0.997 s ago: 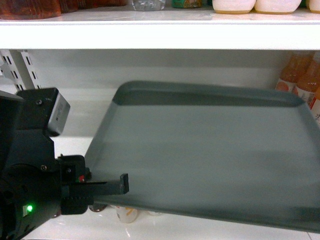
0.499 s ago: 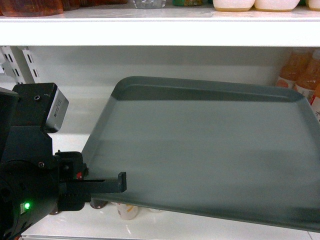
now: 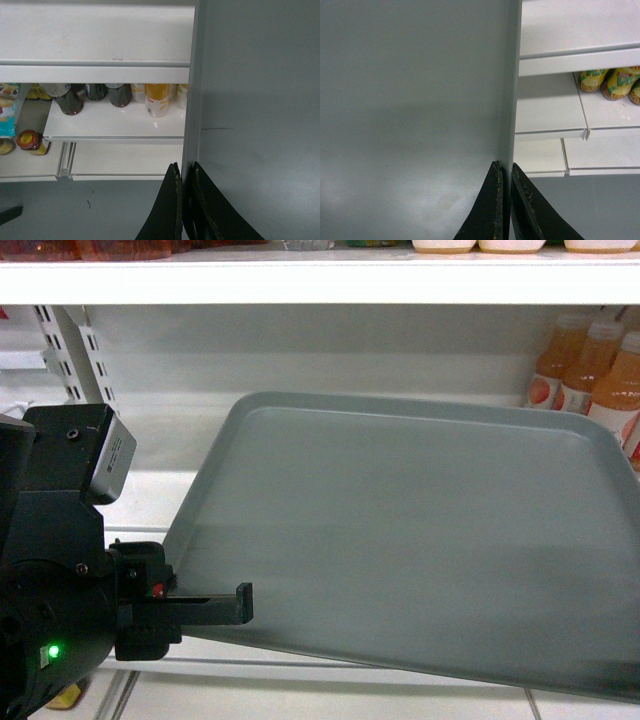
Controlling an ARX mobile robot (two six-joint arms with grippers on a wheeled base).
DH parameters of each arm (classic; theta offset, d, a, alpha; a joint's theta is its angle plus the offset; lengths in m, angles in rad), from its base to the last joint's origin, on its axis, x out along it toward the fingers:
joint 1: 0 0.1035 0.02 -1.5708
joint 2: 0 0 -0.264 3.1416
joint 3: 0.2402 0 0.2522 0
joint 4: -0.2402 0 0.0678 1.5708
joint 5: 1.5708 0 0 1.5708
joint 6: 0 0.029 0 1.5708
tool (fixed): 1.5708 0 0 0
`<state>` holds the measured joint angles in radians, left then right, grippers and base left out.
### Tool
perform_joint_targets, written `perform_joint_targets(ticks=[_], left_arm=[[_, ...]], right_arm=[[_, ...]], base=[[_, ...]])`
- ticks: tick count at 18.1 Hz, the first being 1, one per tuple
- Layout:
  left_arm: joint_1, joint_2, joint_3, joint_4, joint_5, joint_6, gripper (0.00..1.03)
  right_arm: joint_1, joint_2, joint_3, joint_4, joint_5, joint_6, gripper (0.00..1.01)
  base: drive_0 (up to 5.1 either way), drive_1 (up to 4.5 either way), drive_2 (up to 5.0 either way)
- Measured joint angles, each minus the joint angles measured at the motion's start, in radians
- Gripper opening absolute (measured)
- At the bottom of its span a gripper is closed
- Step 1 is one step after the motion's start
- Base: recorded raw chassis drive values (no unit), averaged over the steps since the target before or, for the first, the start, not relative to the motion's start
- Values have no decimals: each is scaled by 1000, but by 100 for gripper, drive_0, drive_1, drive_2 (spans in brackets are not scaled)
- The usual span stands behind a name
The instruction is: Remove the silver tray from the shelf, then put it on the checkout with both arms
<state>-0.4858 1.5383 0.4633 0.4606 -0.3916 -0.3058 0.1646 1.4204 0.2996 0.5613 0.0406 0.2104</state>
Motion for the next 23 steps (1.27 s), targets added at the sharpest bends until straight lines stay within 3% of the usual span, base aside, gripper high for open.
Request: perform_joint_targets(ticks=[23], left_arm=[[-2, 0, -2, -4, -2, 0, 3]], right_arm=[[5, 0, -2, -4, -2, 3, 3]], base=[[10, -384, 405]])
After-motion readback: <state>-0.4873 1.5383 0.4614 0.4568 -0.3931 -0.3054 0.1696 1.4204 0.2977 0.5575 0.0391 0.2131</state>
